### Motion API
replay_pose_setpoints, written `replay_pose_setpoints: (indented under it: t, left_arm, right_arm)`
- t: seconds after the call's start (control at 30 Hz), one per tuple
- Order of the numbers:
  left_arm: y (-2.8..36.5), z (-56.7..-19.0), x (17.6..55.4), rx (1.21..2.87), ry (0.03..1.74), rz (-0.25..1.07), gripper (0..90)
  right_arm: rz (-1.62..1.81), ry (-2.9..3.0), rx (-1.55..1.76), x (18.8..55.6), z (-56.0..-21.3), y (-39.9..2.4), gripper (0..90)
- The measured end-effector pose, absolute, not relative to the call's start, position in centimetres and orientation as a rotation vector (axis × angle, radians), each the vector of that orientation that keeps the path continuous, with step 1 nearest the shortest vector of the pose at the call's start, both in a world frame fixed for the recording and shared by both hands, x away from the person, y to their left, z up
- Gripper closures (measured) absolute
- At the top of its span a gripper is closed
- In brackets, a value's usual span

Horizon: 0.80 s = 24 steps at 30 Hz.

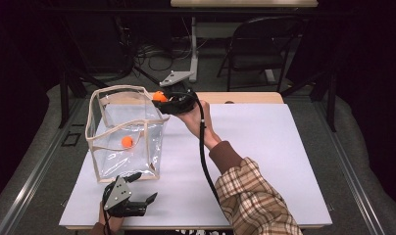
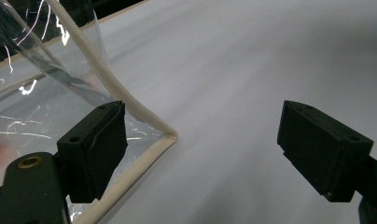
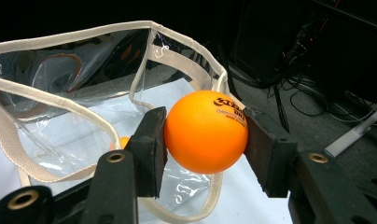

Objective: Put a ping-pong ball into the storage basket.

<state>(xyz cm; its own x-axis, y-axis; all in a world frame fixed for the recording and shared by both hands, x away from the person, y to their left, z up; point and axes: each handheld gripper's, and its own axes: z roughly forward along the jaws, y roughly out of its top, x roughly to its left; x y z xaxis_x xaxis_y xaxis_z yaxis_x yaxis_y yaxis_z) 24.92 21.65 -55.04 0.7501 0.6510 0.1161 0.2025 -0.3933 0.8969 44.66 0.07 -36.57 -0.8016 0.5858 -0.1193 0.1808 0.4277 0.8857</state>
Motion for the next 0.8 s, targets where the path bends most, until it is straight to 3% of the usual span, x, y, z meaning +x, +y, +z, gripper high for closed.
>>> replay_pose_setpoints:
  t: [0.8]
  left_arm:
    - [21.7, -55.0, 24.9, 1.950, 0.650, 0.569, 16.1]
  right_arm:
    - [1.318, 2.283, 0.639, 45.0, -36.9, 1.6, 51.2]
